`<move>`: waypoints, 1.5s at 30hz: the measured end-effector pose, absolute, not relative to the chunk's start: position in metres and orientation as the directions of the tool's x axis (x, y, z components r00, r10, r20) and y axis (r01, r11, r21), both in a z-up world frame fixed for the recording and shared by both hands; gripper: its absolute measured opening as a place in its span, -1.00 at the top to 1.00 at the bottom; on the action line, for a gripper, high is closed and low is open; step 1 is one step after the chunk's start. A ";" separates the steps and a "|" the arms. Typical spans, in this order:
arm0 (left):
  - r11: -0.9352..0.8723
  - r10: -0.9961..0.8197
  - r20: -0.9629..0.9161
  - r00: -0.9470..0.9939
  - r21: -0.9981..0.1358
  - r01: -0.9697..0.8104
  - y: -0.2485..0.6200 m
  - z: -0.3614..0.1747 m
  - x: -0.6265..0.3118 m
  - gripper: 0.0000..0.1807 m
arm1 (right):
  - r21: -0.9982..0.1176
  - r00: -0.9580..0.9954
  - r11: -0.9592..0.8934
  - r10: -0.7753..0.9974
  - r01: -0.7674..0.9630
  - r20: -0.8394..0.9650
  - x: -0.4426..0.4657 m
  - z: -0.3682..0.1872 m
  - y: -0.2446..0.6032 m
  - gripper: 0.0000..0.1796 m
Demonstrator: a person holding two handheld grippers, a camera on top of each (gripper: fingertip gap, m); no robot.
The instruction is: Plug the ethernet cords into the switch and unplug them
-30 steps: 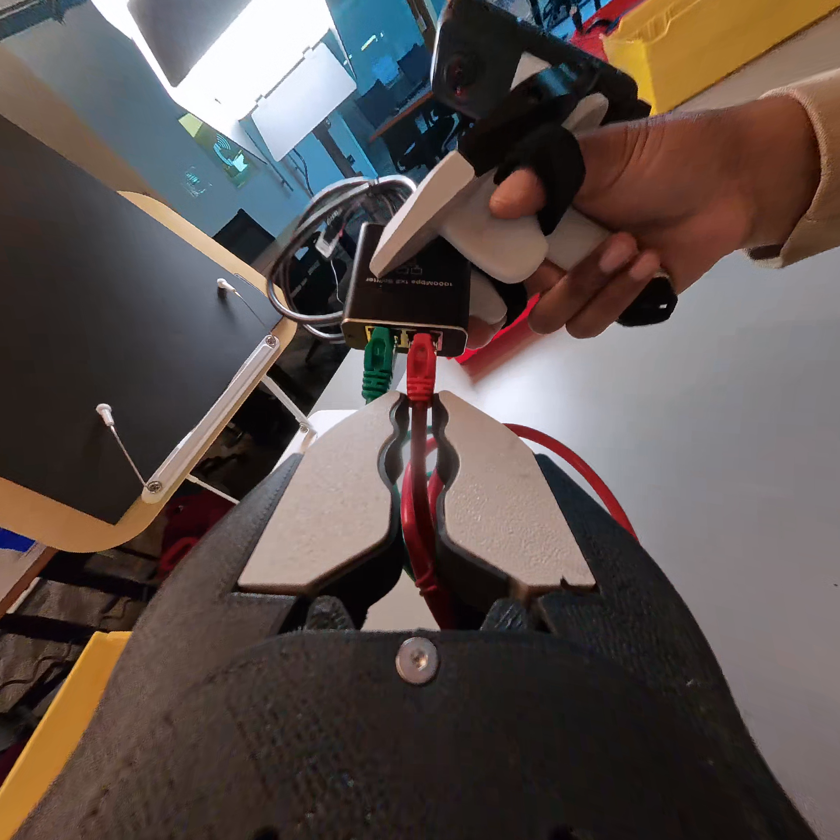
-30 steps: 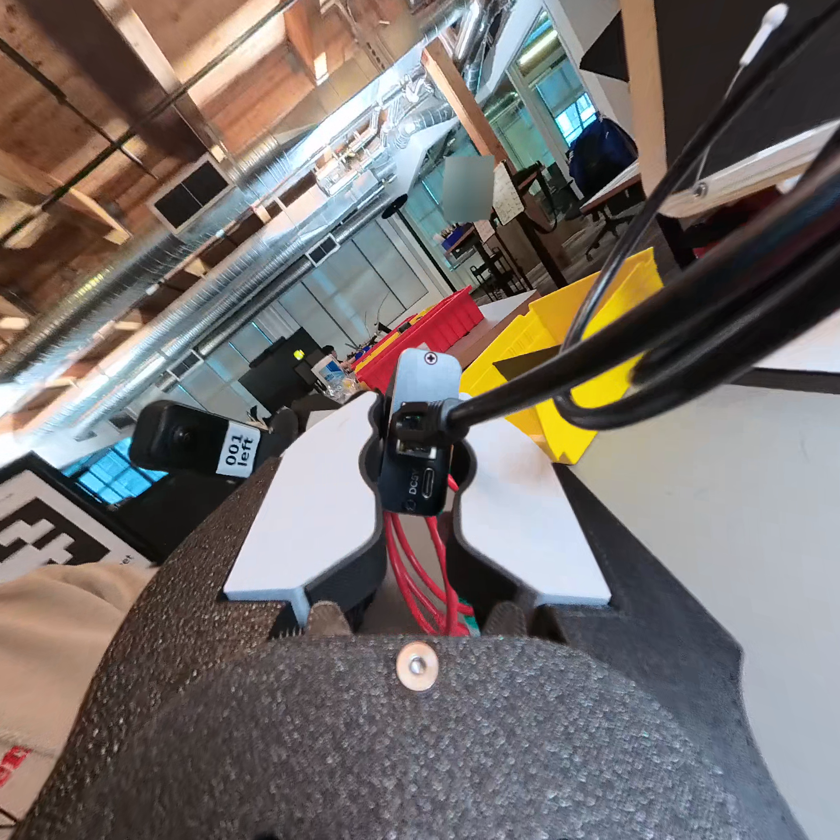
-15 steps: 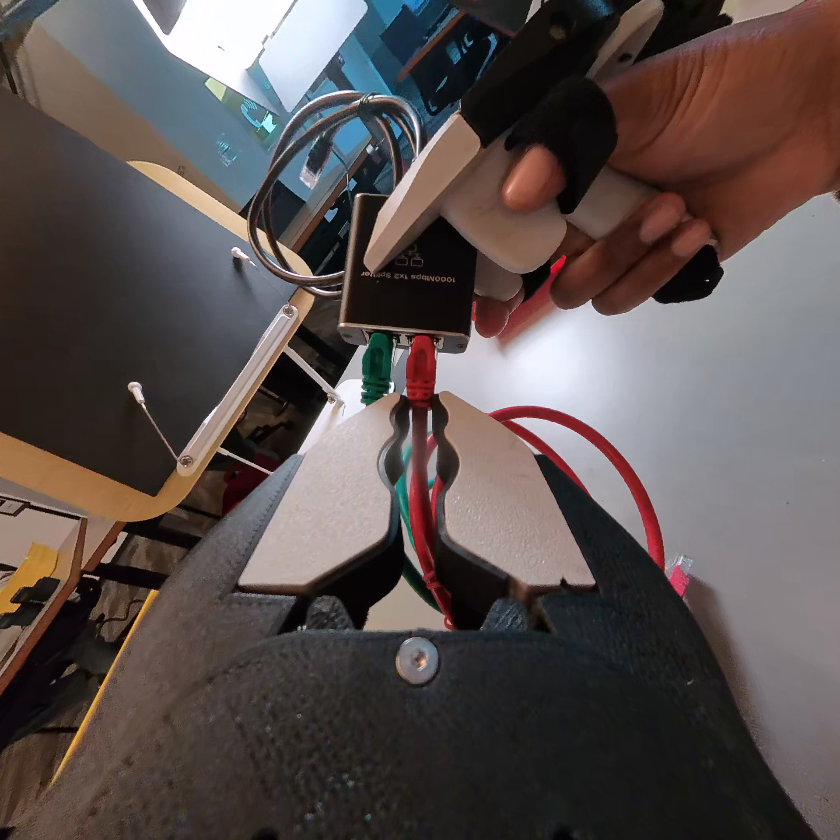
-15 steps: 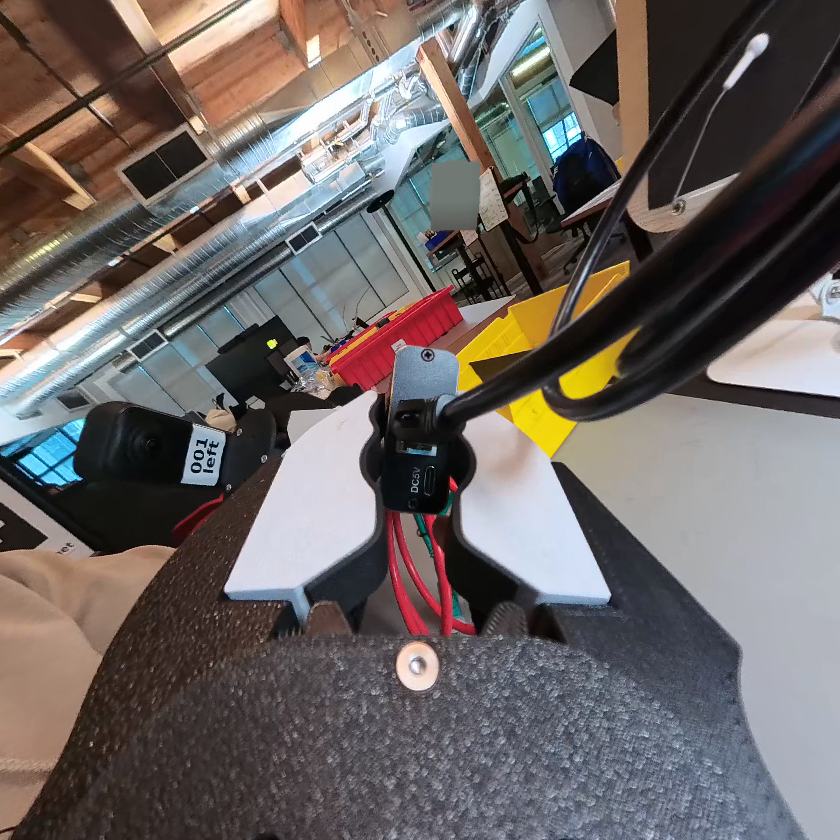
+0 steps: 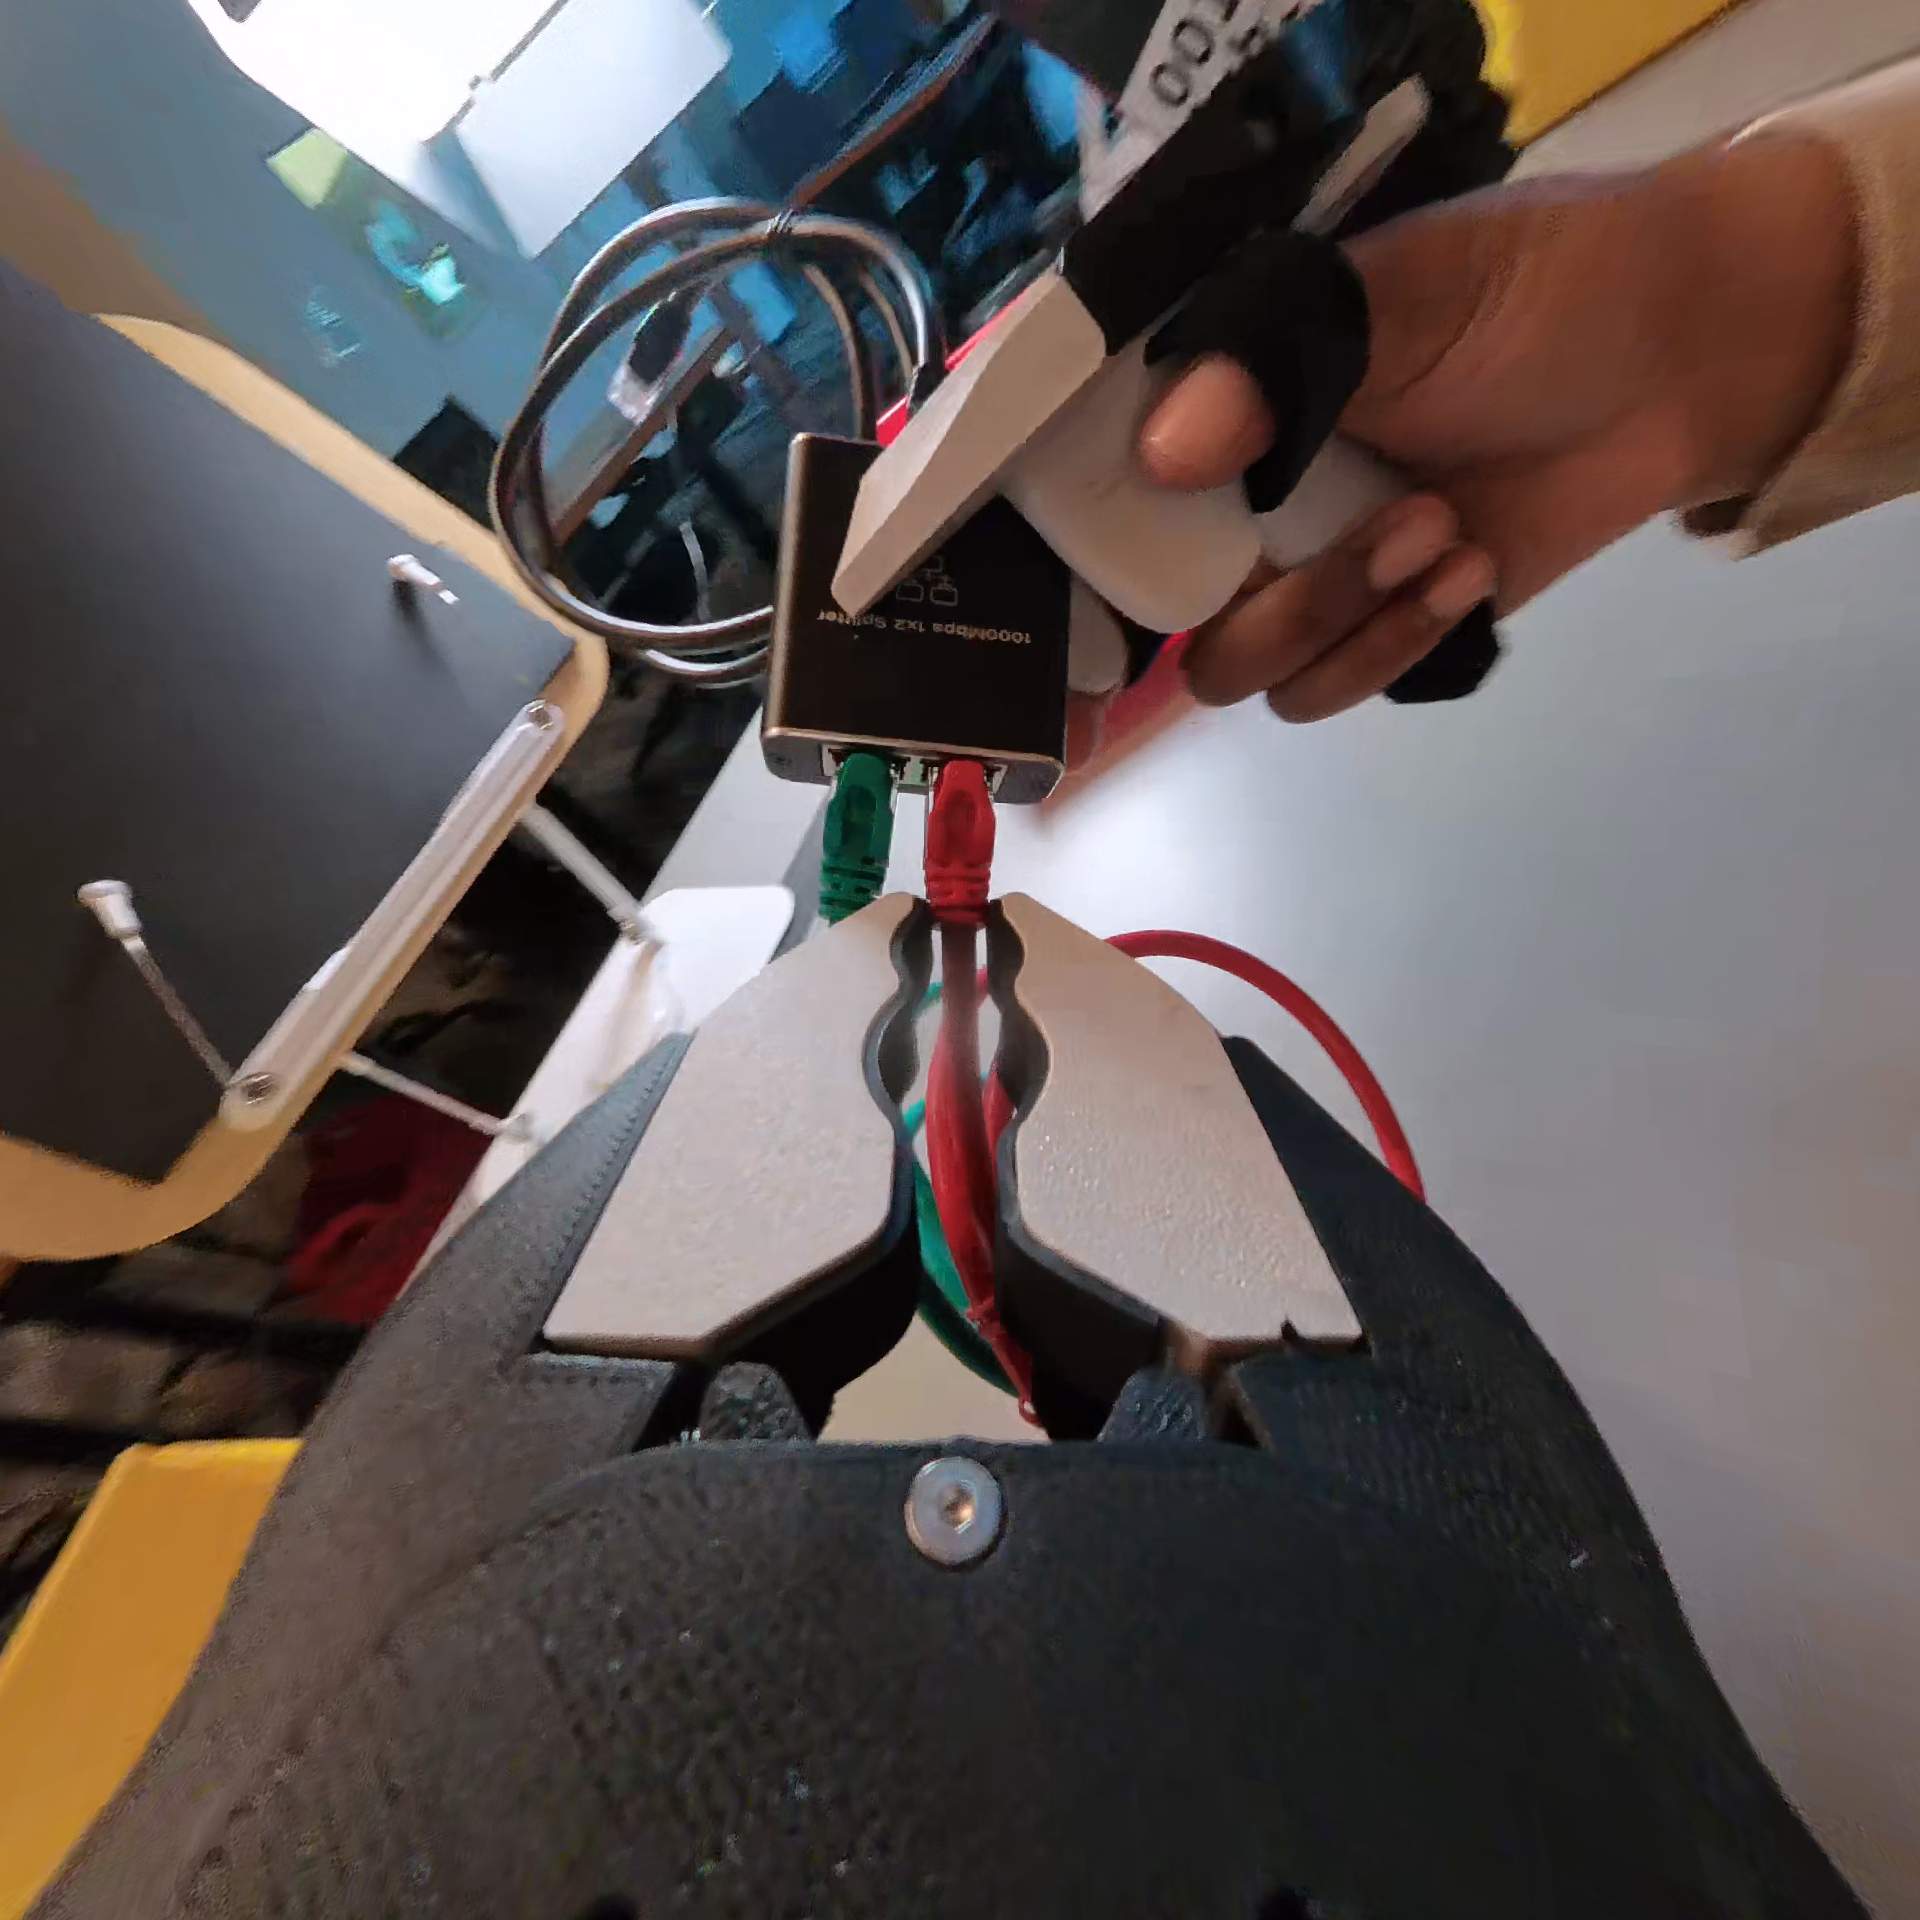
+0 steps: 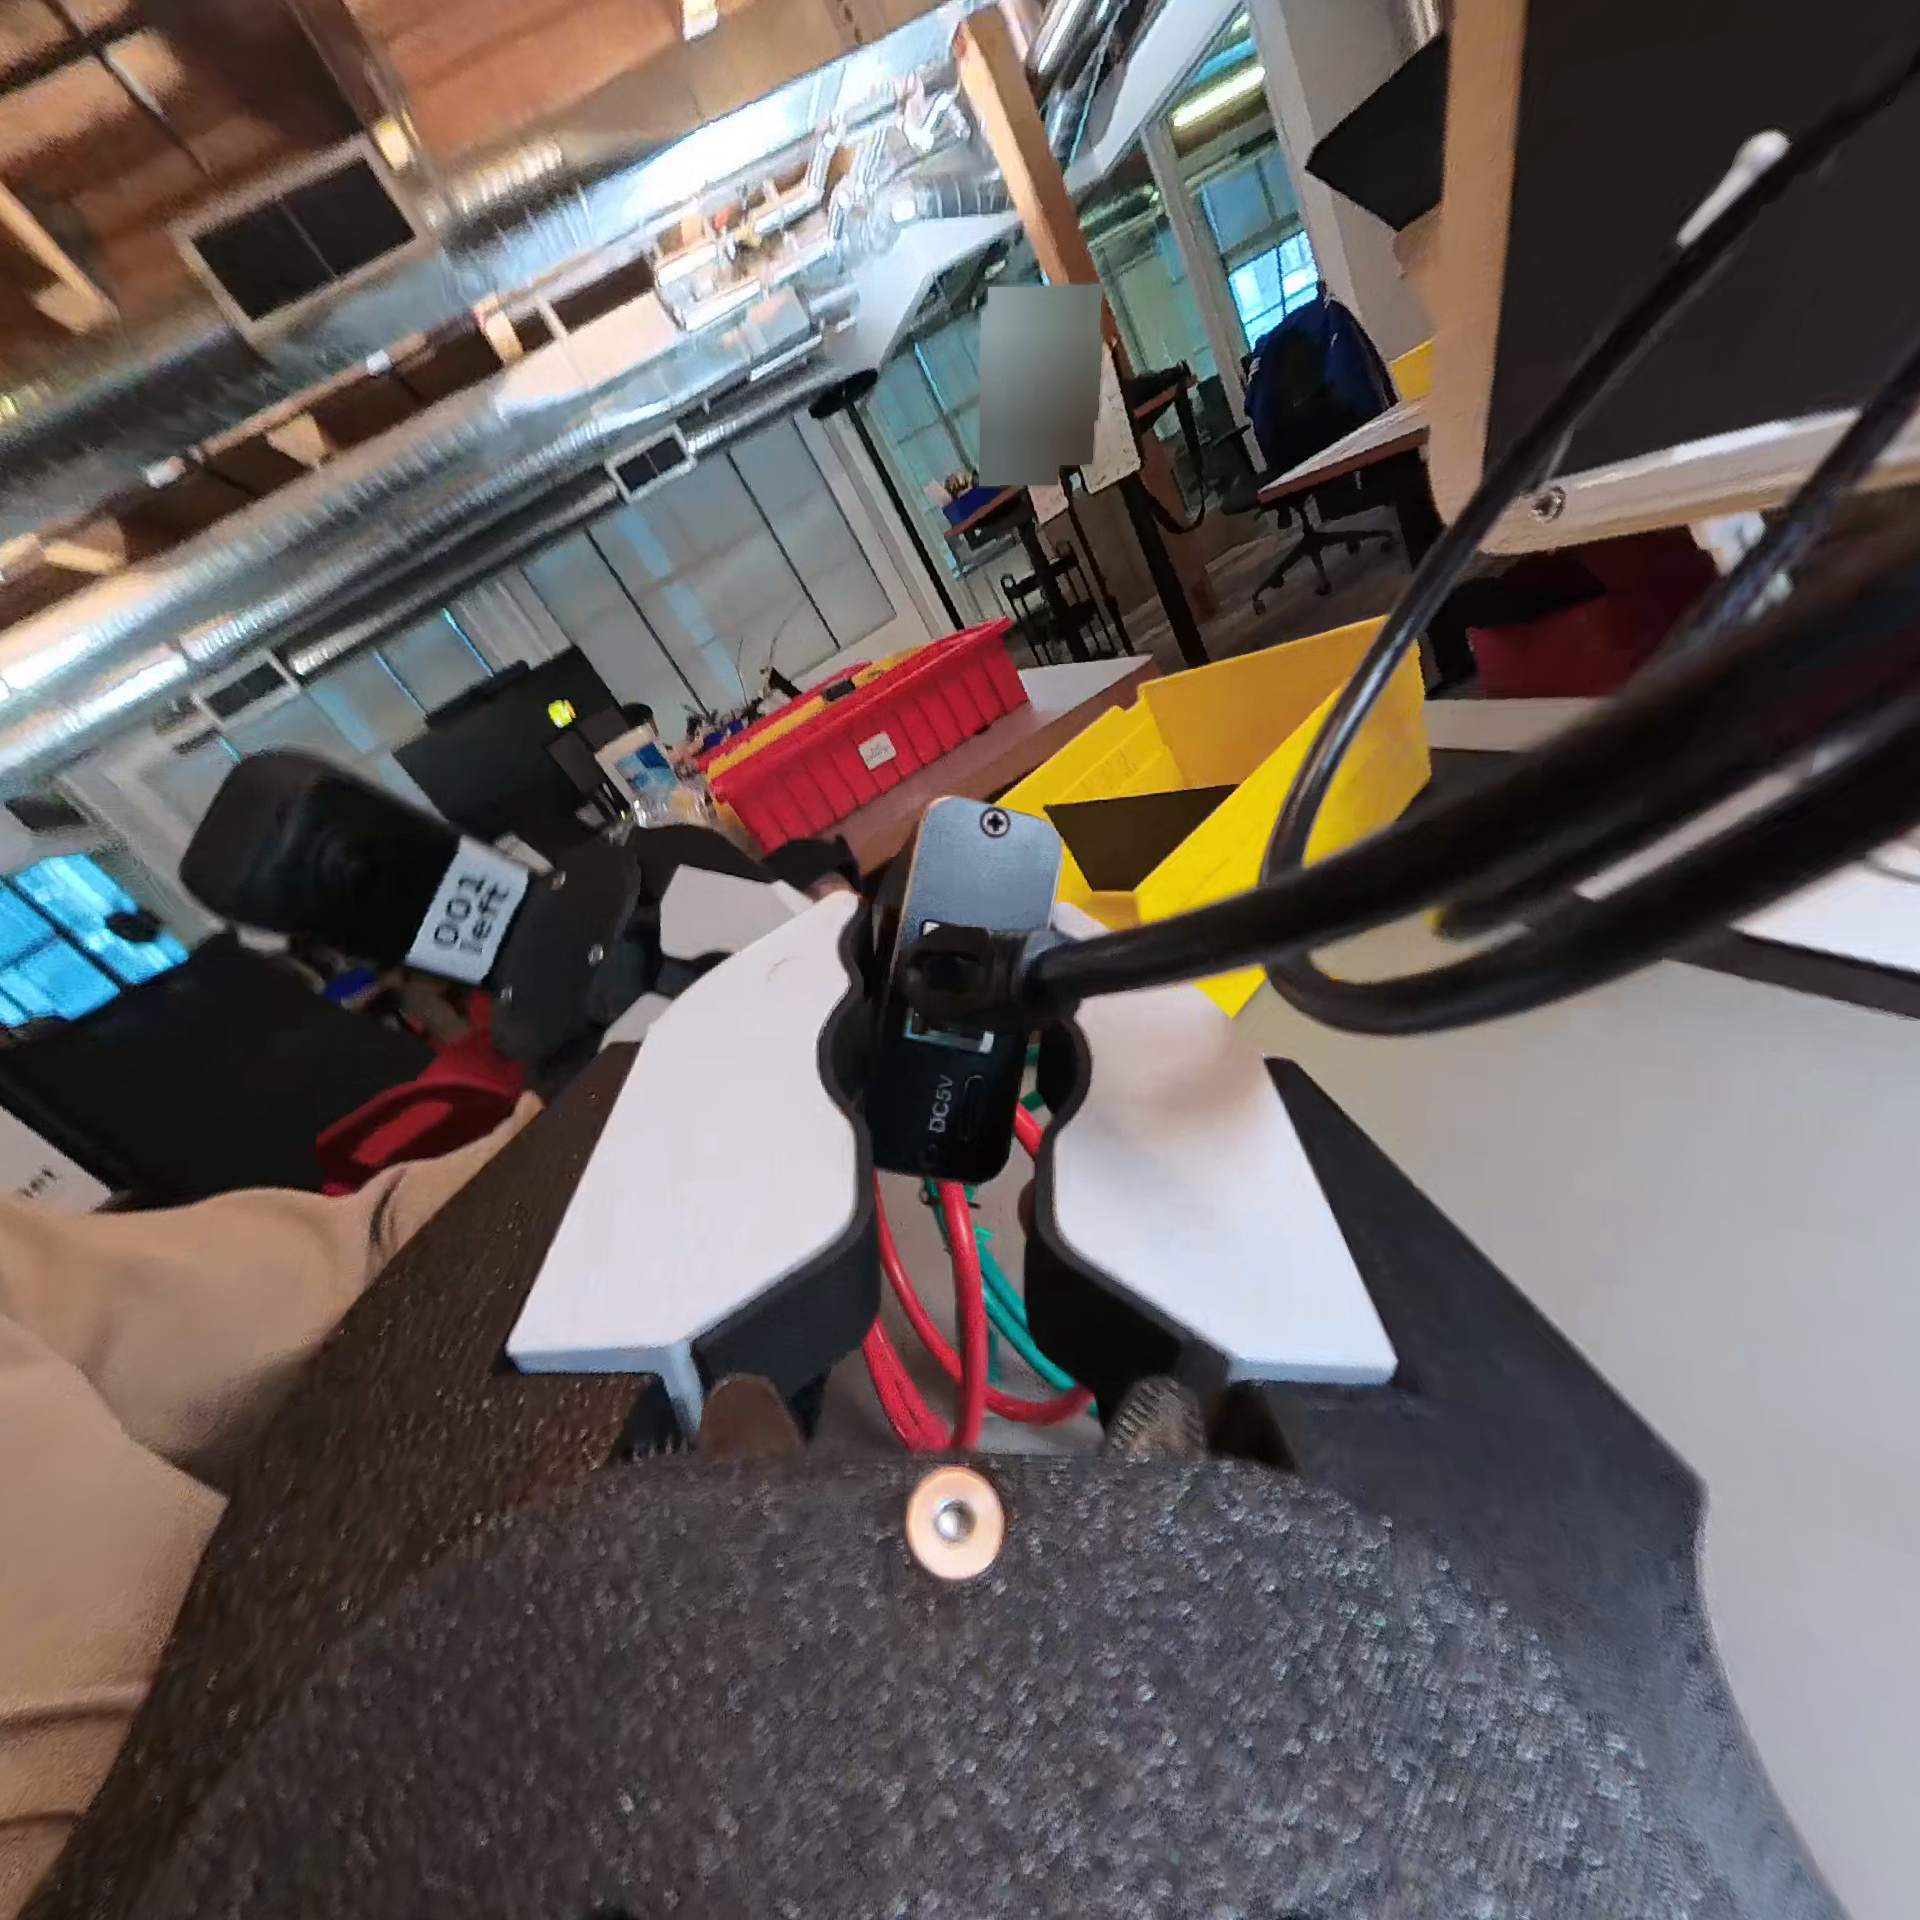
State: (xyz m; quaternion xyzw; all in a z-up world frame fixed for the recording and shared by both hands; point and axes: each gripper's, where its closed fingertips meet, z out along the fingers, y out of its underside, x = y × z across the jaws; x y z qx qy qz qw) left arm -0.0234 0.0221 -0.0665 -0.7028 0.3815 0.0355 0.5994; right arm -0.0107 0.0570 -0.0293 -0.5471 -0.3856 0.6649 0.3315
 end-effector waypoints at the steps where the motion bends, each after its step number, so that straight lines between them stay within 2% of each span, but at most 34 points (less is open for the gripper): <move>1: 0.022 -0.518 -0.477 0.710 -0.837 -0.547 0.018 -0.061 -0.023 0.89 | -0.889 -0.187 -0.457 0.874 -0.010 -0.447 -0.010 -0.025 0.054 0.68; 4: 0.062 -0.523 -0.420 0.742 -0.887 -0.458 0.012 -0.042 -0.033 0.88 | -0.932 -0.179 -0.363 0.917 0.003 -0.357 -0.003 -0.016 0.053 0.68; 7: 0.106 -0.527 -0.266 0.807 -0.963 -0.248 0.006 -0.013 -0.049 0.79 | -0.944 -0.176 -0.329 0.930 -0.001 -0.323 0.007 -0.008 0.058 0.71; 9: 0.085 -0.552 -0.133 0.823 -0.991 -0.103 0.004 -0.002 -0.058 0.70 | -0.953 -0.182 -0.301 0.937 0.014 -0.299 0.012 -0.005 0.059 0.72; 11: 0.045 -0.550 -0.056 0.833 -0.998 -0.038 0.007 -0.001 -0.069 0.56 | -0.970 -0.163 -0.238 0.957 0.040 -0.242 0.015 -0.004 0.060 0.72; 14: 0.049 -0.488 -0.052 0.872 -0.998 -0.031 0.013 -0.004 -0.087 0.56 | -0.987 -0.129 -0.099 0.985 0.126 -0.115 0.021 -0.010 0.060 0.72; 16: 0.075 -0.427 -0.068 0.902 -0.996 -0.039 0.016 -0.004 -0.100 0.69 | -0.981 -0.106 0.002 0.994 0.196 -0.019 0.024 -0.016 0.060 0.71; 20: 0.089 -0.384 -0.092 0.919 -0.994 -0.063 0.016 -0.004 -0.109 0.85 | -0.930 -0.097 0.150 0.988 0.334 0.124 0.031 -0.032 0.062 0.67; 25: 0.067 -0.353 -0.154 0.923 -0.988 -0.139 0.016 -0.005 -0.115 0.96 | -0.857 -0.128 0.251 0.968 0.450 0.216 0.041 -0.042 0.064 0.68; 29: 0.009 -0.318 -0.238 0.918 -0.969 -0.248 0.015 -0.014 -0.129 1.00 | -0.822 -0.137 0.358 0.933 0.444 0.332 0.050 -0.007 0.066 0.71; 33: 0.039 -0.266 -0.198 0.943 -0.980 -0.195 0.011 -0.003 -0.147 1.00 | -0.785 -0.115 0.448 0.888 0.429 0.444 0.057 0.048 0.078 0.71; 39: 0.065 -0.165 -0.162 0.973 -0.986 -0.153 0.000 0.013 -0.178 1.00 | -0.748 0.094 0.483 0.810 0.455 0.579 0.075 0.125 0.136 0.71; 42: 0.085 -0.149 -0.130 0.980 -0.989 -0.118 -0.006 0.021 -0.185 1.00 | -0.723 0.203 0.477 0.747 0.500 0.633 0.084 0.125 0.186 0.71; 45: 0.093 -0.142 -0.132 0.981 -0.988 -0.120 -0.010 0.024 -0.189 1.00 | -0.729 0.284 0.465 0.707 0.503 0.647 0.092 0.097 0.235 0.72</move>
